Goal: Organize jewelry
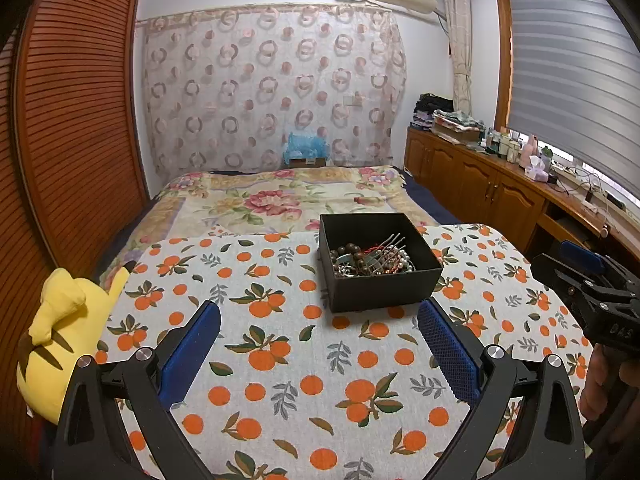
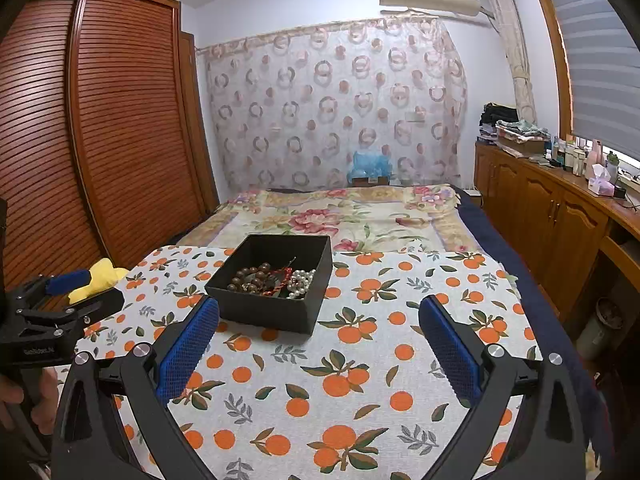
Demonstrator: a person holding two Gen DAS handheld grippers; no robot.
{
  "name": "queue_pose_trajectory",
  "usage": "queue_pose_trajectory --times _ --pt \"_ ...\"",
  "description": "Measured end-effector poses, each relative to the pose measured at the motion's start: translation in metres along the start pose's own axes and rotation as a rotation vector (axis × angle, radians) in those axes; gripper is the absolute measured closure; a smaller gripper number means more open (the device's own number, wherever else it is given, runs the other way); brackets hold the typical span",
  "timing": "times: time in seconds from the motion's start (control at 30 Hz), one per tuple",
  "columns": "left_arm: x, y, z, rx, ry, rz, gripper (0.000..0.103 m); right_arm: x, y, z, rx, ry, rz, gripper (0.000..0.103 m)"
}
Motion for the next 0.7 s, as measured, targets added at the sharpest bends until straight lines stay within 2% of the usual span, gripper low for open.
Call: queue_pose_trajectory --times 0.7 --pt "-0.0016 0.0006 -0.0005 0.001 0.001 0.004 0.008 0.0009 0.0001 -0.0005 0.0 0.0 0.003 0.002"
Point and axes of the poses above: each gripper's, at about its wrist camera, not at the fingertips, and z roughly the way its jaws point, y to its right, x to its top, the point moved 5 cm from there along z, roughly the way its jaws point, and after that the axes turned 15 degrees about x, right-handed, at the moved point
